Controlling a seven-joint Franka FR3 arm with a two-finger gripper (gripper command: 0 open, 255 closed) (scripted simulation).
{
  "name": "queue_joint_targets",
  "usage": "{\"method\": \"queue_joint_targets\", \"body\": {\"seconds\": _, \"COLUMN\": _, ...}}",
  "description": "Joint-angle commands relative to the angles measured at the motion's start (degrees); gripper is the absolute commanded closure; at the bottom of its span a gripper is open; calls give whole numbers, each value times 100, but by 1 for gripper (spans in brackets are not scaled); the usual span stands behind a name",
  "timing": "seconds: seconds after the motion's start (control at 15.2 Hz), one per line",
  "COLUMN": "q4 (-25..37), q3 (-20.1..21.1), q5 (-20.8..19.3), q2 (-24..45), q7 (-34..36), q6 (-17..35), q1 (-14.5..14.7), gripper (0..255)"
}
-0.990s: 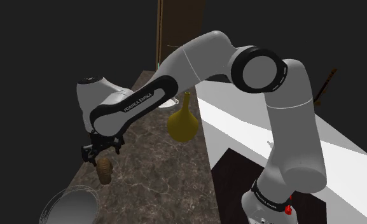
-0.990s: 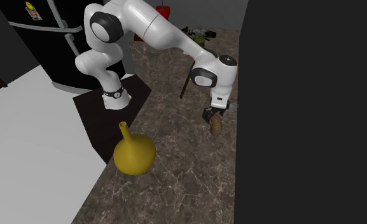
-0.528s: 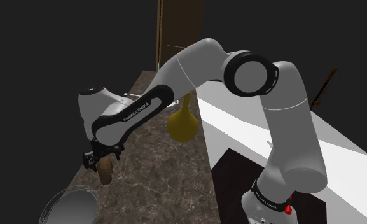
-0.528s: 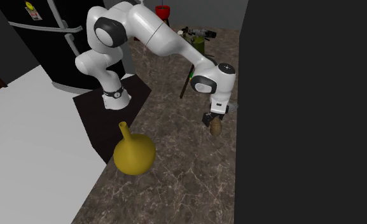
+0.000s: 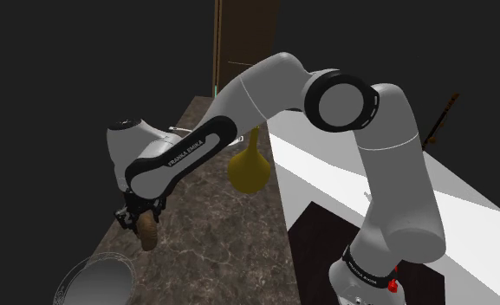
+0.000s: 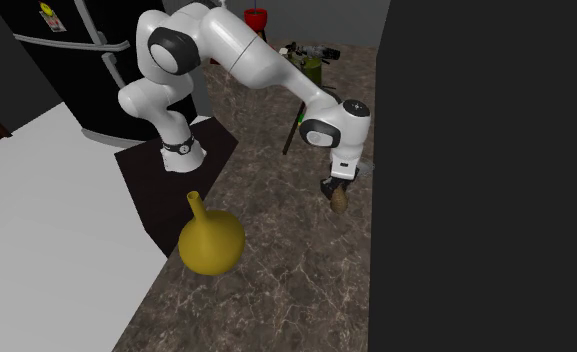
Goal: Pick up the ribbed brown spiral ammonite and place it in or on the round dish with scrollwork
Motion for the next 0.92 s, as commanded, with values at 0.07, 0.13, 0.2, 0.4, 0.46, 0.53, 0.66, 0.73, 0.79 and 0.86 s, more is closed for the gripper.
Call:
{"method": "queue_joint_targets", "body": {"seconds": 0.07, "q4": -2, "q3": 0, "q5": 0, "q2": 1, "q7": 0, "q6": 0, "q1": 0, "gripper": 255}}
{"method": "queue_joint_targets", "body": {"seconds": 0.13, "q4": -1, "q3": 0, "q5": 0, "q2": 2, "q7": 1, "q6": -1, "q1": 1, "gripper": 255}}
{"method": "queue_joint_targets", "body": {"seconds": 0.2, "q4": 0, "q3": -1, "q5": 0, "q2": 3, "q7": 1, "q6": 0, "q1": 1, "gripper": 255}}
{"method": "queue_joint_targets", "body": {"seconds": 0.4, "q4": -2, "q3": 0, "q5": 1, "q2": 0, "q7": 0, "q6": -2, "q1": 0, "gripper": 255}}
{"method": "queue_joint_targets", "body": {"seconds": 0.46, "q4": -1, "q3": -1, "q5": 0, "q2": 2, "q7": 0, "q6": 0, "q1": 0, "gripper": 255}}
{"method": "queue_joint_targets", "body": {"seconds": 0.53, "q4": 4, "q3": 12, "q5": 17, "q2": -46, "q7": -9, "q6": -53, "q1": -8, "gripper": 255}}
{"method": "queue_joint_targets", "body": {"seconds": 0.66, "q4": 21, "q3": 36, "q5": 50, "q2": -140, "q7": -27, "q6": -161, "q1": -25, "gripper": 255}}
{"method": "queue_joint_targets", "body": {"seconds": 0.73, "q4": 31, "q3": 47, "q5": 67, "q2": -185, "q7": -37, "q6": -215, "q1": -32, "gripper": 255}}
{"method": "queue_joint_targets", "body": {"seconds": 0.79, "q4": 43, "q3": 59, "q5": 83, "q2": -230, "q7": -46, "q6": -270, "q1": -40, "gripper": 255}}
{"method": "queue_joint_targets", "body": {"seconds": 0.86, "q4": 55, "q3": 70, "q5": 100, "q2": -275, "q7": -55, "q6": -326, "q1": -47, "gripper": 255}}
